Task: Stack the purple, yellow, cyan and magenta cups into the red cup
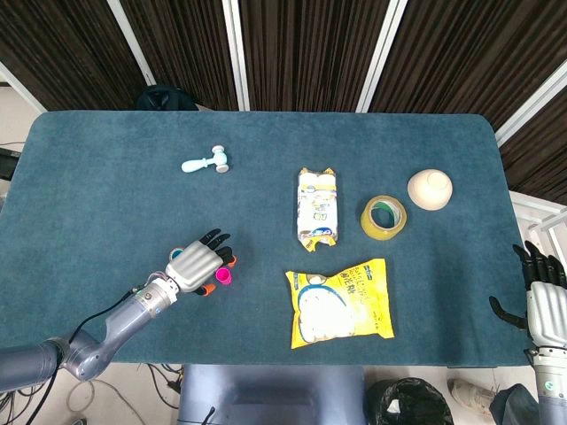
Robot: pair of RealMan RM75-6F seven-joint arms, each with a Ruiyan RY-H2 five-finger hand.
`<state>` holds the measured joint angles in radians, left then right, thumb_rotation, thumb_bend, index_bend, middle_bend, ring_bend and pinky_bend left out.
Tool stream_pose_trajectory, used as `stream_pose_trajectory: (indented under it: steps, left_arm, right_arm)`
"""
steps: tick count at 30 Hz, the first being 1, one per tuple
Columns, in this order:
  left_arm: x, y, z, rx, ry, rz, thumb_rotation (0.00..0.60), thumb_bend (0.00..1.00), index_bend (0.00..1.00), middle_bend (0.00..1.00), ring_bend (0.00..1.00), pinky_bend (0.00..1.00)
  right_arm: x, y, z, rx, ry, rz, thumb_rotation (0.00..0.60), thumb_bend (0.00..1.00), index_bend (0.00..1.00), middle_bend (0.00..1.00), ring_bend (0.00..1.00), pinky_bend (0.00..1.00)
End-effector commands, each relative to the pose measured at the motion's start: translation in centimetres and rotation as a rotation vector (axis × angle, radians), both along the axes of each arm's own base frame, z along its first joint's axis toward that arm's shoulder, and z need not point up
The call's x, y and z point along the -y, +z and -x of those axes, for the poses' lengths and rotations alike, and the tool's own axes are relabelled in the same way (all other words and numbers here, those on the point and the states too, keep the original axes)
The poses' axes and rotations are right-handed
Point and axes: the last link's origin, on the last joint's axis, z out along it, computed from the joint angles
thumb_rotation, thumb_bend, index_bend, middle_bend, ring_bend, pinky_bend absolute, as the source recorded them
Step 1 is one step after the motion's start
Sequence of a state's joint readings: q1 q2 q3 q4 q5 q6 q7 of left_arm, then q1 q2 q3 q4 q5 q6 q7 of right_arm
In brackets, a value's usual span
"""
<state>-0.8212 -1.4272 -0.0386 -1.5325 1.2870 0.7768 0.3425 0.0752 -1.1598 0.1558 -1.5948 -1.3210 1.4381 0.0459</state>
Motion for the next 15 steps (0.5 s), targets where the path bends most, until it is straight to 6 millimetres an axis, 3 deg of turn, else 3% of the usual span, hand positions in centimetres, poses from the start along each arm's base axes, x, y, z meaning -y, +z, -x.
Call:
stream_pose_trajectory:
  steps: [1, 15]
  left_arm:
    - [-0.02, -0.12, 0.0, -0.004, -0.003, -0.001, 0.6, 0.29, 0.43, 0.26, 0.0, 0.0]
    - [-0.14, -0.27, -0.26, -0.013, -0.016, -0.008, 0.6, 0.34, 0.48, 0.28, 0.0, 0.0]
  right_arm:
    - [0.0, 0.04, 0.03, 0.001, -0.001, 0.002, 0.6, 0.32, 0.11, 0.04, 0.1, 0.0]
    - [0.03, 0.03, 0.09, 0.004, -0.002, 0.0, 0.6, 0.32, 0.11, 0.04, 0.1, 0.0]
